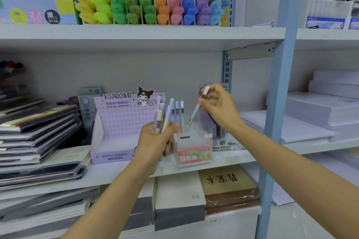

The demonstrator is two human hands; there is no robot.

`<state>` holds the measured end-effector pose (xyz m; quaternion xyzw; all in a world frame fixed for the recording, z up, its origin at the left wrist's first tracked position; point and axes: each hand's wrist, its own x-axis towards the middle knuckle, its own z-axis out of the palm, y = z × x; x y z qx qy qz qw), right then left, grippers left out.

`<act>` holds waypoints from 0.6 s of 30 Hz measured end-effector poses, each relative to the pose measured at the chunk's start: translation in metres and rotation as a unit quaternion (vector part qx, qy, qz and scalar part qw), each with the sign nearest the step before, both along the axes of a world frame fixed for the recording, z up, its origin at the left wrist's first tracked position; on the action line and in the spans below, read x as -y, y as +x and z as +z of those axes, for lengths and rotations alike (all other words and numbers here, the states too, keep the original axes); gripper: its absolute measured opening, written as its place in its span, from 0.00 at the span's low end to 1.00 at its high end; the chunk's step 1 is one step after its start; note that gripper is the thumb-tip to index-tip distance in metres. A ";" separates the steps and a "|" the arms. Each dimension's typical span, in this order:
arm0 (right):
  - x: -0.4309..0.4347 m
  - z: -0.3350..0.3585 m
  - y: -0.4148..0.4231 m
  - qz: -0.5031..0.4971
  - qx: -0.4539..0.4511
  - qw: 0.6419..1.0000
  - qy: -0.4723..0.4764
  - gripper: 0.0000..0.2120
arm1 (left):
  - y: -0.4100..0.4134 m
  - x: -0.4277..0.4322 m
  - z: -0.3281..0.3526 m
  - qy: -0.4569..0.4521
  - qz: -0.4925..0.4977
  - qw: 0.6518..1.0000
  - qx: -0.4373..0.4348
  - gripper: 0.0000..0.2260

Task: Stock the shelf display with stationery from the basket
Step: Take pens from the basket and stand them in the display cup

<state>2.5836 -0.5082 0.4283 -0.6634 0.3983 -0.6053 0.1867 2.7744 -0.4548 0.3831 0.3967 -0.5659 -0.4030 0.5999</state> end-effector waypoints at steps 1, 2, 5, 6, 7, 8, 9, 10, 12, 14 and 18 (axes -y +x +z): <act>0.005 -0.005 0.003 -0.024 -0.032 0.999 0.004 0.09 | 0.002 0.001 0.002 0.002 -0.006 1.000 -0.009 0.07; 0.008 -0.008 0.005 -0.052 -0.071 0.996 0.002 0.08 | 0.005 0.002 0.003 0.004 -0.010 1.000 -0.014 0.07; 0.016 -0.012 0.009 -0.096 -0.149 0.984 -0.004 0.07 | 0.010 0.007 0.002 0.008 -0.013 1.000 -0.006 0.09; 0.018 -0.012 0.010 -0.098 -0.157 0.983 -0.006 0.07 | 0.011 0.009 0.001 0.009 -0.015 1.000 0.000 0.09; 0.021 -0.011 0.011 -0.099 -0.164 0.982 -0.010 0.06 | 0.011 0.011 0.000 0.010 -0.016 1.000 0.004 0.08; 0.023 -0.009 0.012 -0.099 -0.175 0.979 -0.013 0.07 | 0.011 0.013 -0.001 0.010 -0.019 1.000 0.008 0.07; 0.026 -0.008 0.013 -0.098 -0.193 0.976 -0.014 0.07 | 0.010 0.015 -0.002 0.007 -0.021 1.000 0.012 0.05; 0.028 -0.006 0.014 -0.096 -0.214 0.972 -0.012 0.07 | 0.009 0.017 -0.003 0.002 -0.022 1.000 0.014 0.04; 0.032 -0.002 0.013 -0.089 -0.247 0.965 -0.009 0.08 | 0.007 0.021 -0.004 -0.011 -0.022 1.000 0.020 0.04; 0.036 0.002 0.008 -0.090 -0.270 0.959 -0.012 0.08 | 0.006 0.024 -0.004 -0.020 -0.014 0.999 0.028 0.04; 0.042 0.007 0.002 -0.090 -0.285 0.954 -0.015 0.09 | 0.007 0.030 -0.003 -0.022 -0.006 0.999 0.037 0.05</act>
